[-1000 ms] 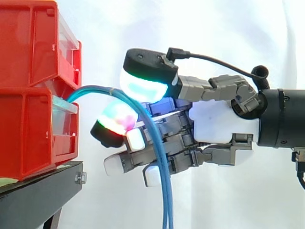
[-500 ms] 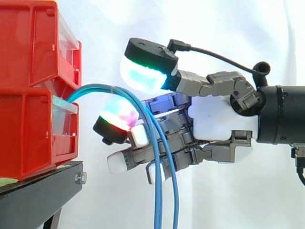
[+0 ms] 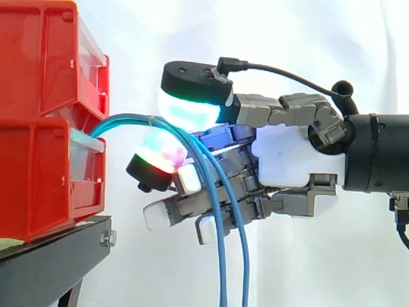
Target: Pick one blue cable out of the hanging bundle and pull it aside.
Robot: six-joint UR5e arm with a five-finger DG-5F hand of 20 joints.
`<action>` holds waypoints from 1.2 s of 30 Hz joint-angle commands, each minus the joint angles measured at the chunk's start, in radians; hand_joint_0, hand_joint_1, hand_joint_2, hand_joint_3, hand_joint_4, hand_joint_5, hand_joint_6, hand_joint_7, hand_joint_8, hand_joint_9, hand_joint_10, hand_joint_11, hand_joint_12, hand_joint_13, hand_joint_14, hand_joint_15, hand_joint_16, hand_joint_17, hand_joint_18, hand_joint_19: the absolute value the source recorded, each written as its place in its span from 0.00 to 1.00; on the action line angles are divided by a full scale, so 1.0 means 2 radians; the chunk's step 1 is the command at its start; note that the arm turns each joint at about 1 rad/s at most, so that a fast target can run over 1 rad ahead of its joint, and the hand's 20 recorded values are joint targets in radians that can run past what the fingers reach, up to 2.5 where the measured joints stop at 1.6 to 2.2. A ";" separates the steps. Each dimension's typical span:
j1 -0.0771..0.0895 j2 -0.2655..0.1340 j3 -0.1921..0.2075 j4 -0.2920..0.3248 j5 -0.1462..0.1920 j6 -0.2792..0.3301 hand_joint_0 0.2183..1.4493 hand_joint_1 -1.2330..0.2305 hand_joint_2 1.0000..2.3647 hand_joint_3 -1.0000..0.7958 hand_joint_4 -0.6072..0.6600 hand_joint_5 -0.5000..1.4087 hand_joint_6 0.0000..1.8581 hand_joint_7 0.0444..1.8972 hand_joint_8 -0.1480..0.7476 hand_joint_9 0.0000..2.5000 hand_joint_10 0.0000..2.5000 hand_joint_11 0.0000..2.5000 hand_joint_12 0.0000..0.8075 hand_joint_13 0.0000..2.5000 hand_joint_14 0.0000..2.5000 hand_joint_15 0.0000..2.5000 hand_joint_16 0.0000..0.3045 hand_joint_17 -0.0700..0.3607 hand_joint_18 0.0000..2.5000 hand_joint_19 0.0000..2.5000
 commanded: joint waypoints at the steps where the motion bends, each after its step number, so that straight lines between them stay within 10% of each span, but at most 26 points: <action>1: -0.001 0.000 0.001 0.000 0.000 0.000 0.46 0.24 0.02 0.45 0.59 0.18 0.50 0.81 0.56 0.39 0.01 0.24 0.42 0.35 0.01 0.16 0.16 0.41 0.39 0.21; 5: -0.002 0.000 0.000 0.002 0.000 0.000 0.48 0.23 0.00 0.28 0.61 0.18 0.50 0.79 0.55 0.39 0.01 0.24 0.41 0.35 0.01 0.16 0.15 0.41 0.39 0.19; 15: -0.004 0.000 0.000 0.002 0.001 -0.002 0.20 0.39 0.00 0.28 0.65 0.20 0.49 0.65 0.60 0.41 0.00 0.23 0.48 0.37 0.01 0.16 0.19 0.46 0.43 0.21; 31: 0.000 0.000 -0.001 0.003 0.005 -0.003 0.33 0.29 0.01 0.56 0.61 0.20 0.50 0.70 0.60 0.42 0.01 0.25 0.46 0.38 0.01 0.16 0.18 0.45 0.44 0.20; 36: 0.001 0.000 0.000 0.004 0.002 -0.001 0.46 0.26 0.01 0.35 0.58 0.17 0.51 0.70 0.53 0.38 0.01 0.25 0.43 0.34 0.01 0.16 0.15 0.41 0.39 0.20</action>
